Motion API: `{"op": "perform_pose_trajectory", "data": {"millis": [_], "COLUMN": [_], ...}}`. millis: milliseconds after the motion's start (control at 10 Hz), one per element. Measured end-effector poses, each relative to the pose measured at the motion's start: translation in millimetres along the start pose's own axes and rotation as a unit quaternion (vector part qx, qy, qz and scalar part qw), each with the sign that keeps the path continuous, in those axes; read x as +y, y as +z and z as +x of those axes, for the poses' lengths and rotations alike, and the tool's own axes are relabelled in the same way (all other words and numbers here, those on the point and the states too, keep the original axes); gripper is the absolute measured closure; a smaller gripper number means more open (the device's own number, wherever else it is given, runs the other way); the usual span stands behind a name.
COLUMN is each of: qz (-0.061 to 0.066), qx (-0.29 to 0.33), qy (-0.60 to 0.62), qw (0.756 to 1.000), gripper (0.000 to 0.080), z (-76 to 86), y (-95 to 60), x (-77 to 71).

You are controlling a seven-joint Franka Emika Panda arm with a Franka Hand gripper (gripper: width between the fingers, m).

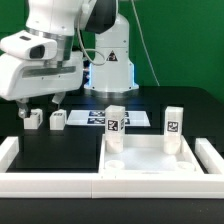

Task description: Assemble square table

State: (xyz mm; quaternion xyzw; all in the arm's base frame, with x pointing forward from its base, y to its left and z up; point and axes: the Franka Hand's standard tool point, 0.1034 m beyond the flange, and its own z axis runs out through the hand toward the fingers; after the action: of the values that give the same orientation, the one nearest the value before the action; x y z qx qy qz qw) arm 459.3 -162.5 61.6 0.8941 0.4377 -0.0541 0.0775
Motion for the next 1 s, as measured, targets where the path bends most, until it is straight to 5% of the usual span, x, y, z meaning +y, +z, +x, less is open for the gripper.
{"op": "perform_pose_trajectory", "data": {"millis": [300, 600, 700, 800, 1000], "qz": [0.009, 0.041, 0.068, 0.079, 0.081], "qx": [0.009, -0.027, -0.049, -0.050, -0.048], "qy": [0.069, 0.268, 0.348, 0.375, 0.377], "qw": [0.998, 0.962, 0.934, 0.922, 0.922], "gripper": [0.0150, 0.0150, 0.0150, 0.0150, 0.0150], "z": [7.3, 11.1, 9.6, 11.7, 14.9], "y": [-0.2, 4.7, 9.0, 12.9, 12.8], "x": [-3.2, -30.2, -41.7, -43.9, -45.3]}}
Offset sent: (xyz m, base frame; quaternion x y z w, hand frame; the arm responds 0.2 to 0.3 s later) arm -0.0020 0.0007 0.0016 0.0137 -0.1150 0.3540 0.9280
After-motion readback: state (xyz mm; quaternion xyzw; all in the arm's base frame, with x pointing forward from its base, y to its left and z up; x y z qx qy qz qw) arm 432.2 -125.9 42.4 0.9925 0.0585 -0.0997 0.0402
